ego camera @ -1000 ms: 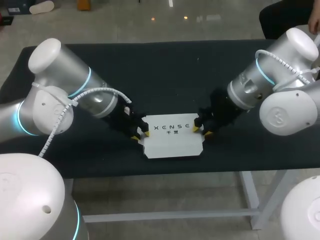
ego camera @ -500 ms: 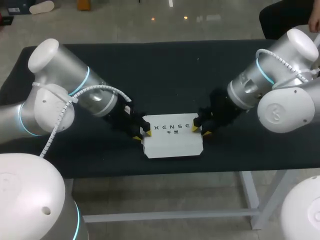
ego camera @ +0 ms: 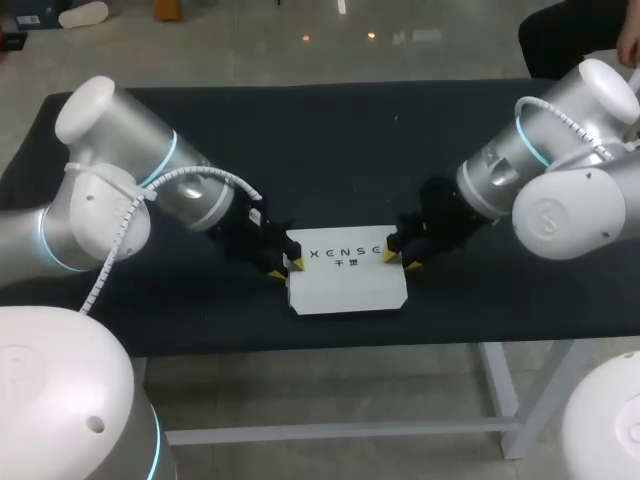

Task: Assemble the packaging by folding the flat box into shape, placing the metal phone stand inside, and closing the box properly

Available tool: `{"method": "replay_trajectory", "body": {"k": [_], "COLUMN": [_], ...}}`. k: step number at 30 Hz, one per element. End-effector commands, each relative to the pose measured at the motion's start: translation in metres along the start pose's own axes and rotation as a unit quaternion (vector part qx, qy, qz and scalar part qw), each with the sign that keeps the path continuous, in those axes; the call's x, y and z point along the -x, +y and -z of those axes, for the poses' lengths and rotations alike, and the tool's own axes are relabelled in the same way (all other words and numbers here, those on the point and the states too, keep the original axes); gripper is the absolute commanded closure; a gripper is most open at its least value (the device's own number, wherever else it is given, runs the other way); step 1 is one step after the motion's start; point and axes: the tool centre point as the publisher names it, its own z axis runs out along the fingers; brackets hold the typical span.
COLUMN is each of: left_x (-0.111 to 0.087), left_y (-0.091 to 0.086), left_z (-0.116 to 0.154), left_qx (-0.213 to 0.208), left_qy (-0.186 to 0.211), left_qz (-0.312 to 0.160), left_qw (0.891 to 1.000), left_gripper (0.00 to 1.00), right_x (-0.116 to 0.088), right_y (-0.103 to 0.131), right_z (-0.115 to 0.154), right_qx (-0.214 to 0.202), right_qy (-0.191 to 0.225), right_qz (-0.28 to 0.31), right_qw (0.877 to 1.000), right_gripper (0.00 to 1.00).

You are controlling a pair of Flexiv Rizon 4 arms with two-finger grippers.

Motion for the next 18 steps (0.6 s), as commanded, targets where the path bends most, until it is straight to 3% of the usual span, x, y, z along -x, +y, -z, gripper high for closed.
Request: {"method": "replay_trajectory", "body": {"k": [1,18], "left_x": [-0.0066,-0.0094], "left_y": [-0.004,-0.0017], "left_z": [-0.0069,-0.0035], "left_qx": [0.002,0.007], "left_qy": [-0.004,-0.007], "left_qz": [0.003,0.011], "left_qw": [1.0,1.0], "left_gripper": [0.59,0.58], "right_x": [-0.0056,-0.0064], "right_y": [0.0025,0.0038], "right_z": [-0.001,-0.0017], "right_qx": [-0.007,-0.018], "right_qy": [0.005,0.01], "right_qz": [0.002,-0.001], "right_qw": [1.0,1.0], "right_gripper": [0.53,0.53]}}
